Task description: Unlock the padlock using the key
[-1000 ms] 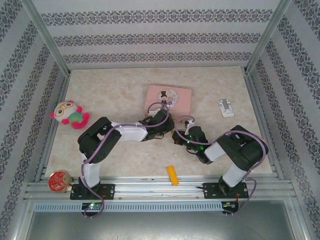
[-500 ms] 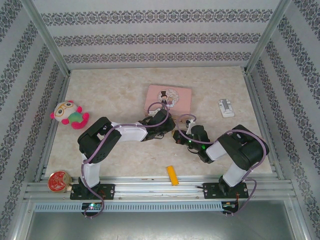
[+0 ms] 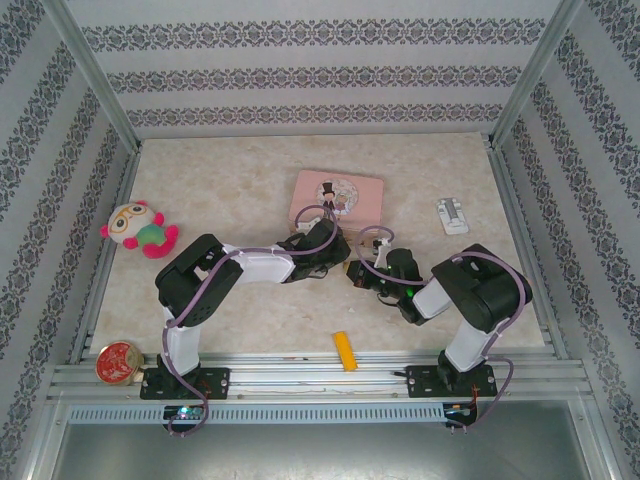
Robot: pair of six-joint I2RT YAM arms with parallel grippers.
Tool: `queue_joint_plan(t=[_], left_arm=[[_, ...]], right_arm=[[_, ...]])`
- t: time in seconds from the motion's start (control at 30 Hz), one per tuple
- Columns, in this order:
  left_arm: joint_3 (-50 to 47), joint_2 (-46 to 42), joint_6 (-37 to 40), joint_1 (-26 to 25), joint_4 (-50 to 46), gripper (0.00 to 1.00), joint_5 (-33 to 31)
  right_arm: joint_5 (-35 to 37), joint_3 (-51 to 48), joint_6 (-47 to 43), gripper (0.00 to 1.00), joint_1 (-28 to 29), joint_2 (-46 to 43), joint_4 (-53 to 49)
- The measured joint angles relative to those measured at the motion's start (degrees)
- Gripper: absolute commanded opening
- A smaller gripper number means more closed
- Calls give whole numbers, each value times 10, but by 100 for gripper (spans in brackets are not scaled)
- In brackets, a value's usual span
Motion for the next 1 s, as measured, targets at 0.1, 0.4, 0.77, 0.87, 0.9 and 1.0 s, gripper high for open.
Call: queue_joint_plan(t=[0.1,0.4,0.77,0.87,0.9,1.0], left_arm=[[0,0,0,0,0,0,1],[0,0,-1,0,2,0,3],[-7,-2,-8,0,20,0,7],[-9,-2,-9,0,21,0,8],[-9,-2,-9,0,21,0,8],[-9,-2,-9,0,21,0,8]], right_arm=[[-10,0,0,0,-7,5,7],[-28,-2,0,0,-20,10,18],[-45,-4,2,0,-34,11,24],[-47,-4,2,0,-37,11,24],[-48,-4,2,0,-37,11,24],[-49,-4,2,0,-37,11,24]])
